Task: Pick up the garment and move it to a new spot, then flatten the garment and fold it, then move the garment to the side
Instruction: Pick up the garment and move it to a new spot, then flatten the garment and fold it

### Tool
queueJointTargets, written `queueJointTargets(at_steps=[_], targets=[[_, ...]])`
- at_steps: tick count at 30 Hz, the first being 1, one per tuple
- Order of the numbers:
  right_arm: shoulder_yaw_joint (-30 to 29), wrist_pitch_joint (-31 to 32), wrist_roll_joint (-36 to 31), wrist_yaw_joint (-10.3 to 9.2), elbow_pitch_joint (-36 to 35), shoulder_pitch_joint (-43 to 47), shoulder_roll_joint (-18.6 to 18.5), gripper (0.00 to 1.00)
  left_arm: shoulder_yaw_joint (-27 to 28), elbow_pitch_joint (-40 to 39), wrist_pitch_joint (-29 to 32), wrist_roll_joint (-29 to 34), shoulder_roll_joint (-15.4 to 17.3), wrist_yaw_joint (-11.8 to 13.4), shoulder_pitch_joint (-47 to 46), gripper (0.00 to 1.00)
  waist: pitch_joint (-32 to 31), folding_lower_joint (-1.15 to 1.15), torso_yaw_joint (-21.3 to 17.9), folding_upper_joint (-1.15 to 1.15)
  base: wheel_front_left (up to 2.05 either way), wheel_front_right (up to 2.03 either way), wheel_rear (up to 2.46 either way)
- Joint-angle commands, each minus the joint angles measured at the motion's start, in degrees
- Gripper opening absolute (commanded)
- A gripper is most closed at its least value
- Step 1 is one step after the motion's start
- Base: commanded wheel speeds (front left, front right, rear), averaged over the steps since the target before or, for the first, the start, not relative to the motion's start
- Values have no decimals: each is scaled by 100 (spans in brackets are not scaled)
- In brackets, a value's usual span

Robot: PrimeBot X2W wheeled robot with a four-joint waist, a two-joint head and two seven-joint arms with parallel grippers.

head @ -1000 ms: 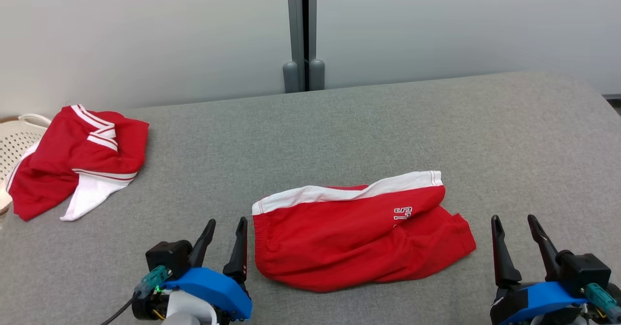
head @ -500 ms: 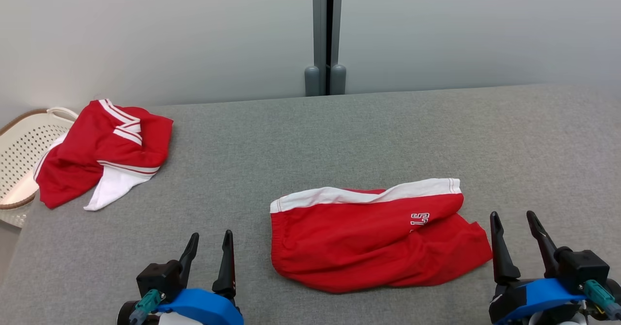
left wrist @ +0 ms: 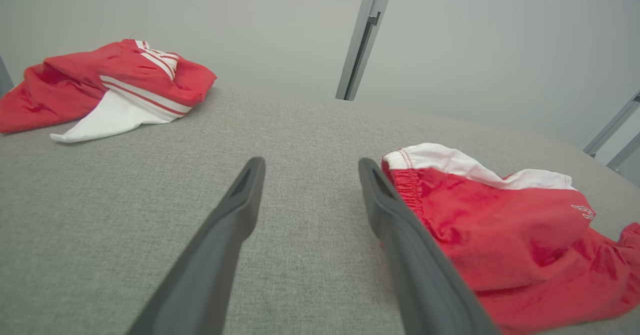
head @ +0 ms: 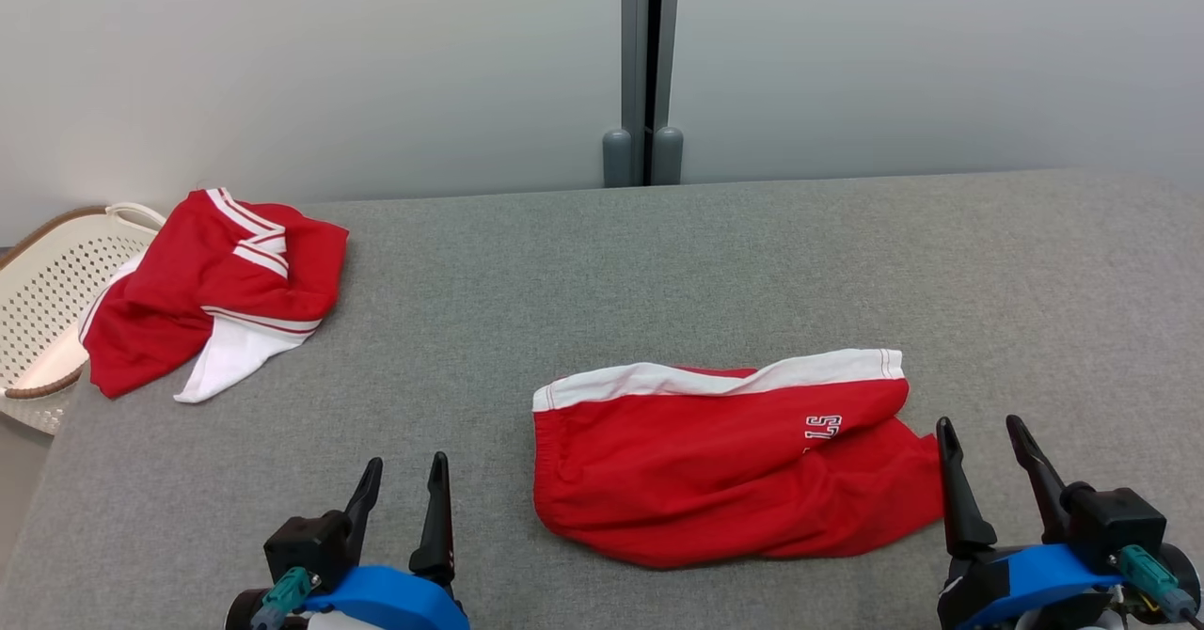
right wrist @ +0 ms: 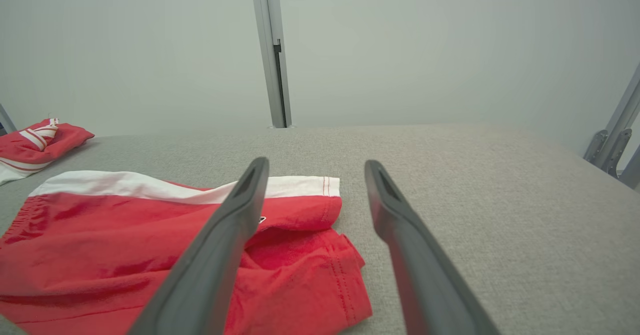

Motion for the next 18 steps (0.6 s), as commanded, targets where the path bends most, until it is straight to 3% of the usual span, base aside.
queueJointTargets(at_steps=[1, 13, 18], targets=[[18, -20, 53, 3, 12, 17, -25, 100, 25, 32, -28, 65, -18, -18, 16, 100, 2, 0, -8, 0, 0, 0, 0], [93, -20, 46, 3, 29, -41, -24, 100, 19, 294, -25, 236, -65, -141, -139, 100, 58, 0, -60, 0, 0, 0, 0], [85, -20, 14, 3, 26, -46, -25, 100, -158, 493, 524, 172, -72, -243, -545, 100, 120, 0, -80, 0, 0, 0, 0]])
